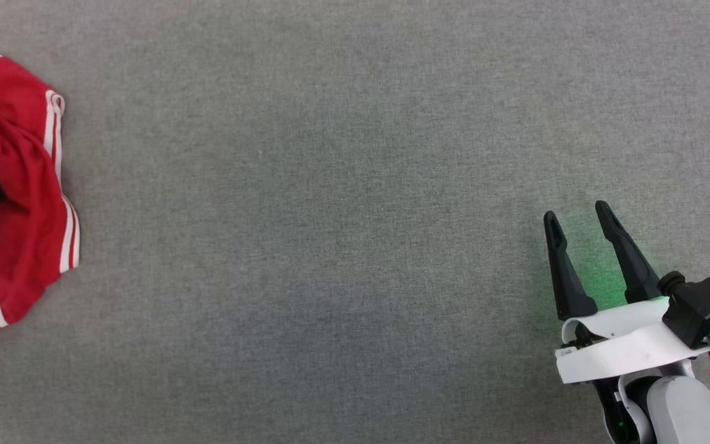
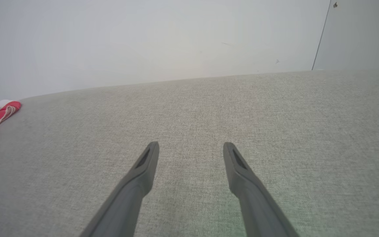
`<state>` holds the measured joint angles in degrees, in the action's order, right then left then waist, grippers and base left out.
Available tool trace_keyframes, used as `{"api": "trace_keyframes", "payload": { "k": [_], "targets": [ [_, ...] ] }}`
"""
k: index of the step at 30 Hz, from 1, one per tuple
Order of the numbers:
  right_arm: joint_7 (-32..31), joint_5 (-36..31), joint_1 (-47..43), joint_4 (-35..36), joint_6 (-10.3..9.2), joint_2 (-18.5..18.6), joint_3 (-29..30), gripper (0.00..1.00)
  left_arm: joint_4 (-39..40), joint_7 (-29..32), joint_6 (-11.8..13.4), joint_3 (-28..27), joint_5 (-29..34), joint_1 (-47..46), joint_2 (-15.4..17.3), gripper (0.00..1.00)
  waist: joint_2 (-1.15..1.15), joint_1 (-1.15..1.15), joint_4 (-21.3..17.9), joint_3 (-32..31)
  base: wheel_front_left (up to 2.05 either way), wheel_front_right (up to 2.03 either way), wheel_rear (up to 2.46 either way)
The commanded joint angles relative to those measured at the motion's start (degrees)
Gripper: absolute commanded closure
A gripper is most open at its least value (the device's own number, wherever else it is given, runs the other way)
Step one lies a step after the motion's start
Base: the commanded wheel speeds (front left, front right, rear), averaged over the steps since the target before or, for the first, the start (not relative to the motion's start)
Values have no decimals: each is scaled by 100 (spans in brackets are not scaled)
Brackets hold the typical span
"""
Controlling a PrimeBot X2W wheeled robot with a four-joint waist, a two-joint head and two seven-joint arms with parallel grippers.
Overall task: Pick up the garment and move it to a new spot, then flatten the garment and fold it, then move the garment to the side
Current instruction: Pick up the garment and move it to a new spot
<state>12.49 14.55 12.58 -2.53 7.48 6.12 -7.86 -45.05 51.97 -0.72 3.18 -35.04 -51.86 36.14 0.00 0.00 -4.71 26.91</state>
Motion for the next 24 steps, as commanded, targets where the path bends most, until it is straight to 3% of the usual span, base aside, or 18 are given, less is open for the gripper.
{"api": "trace_keyframes", "payload": {
  "k": [1, 24],
  "targets": [
    [-31, 49, 12, 14, 2, 9, 25, 0, -345, 23, 93, 87, 16, 334, -183, 100, 0, 0, 36, -69, 0, 0, 0],
    [-208, 64, -543, -79, 2, -43, 135, 0, 513, -891, -525, 581, 314, -859, -45, 100, 0, 0, 519, -1527, 0, 0, 0]
  ]
}}
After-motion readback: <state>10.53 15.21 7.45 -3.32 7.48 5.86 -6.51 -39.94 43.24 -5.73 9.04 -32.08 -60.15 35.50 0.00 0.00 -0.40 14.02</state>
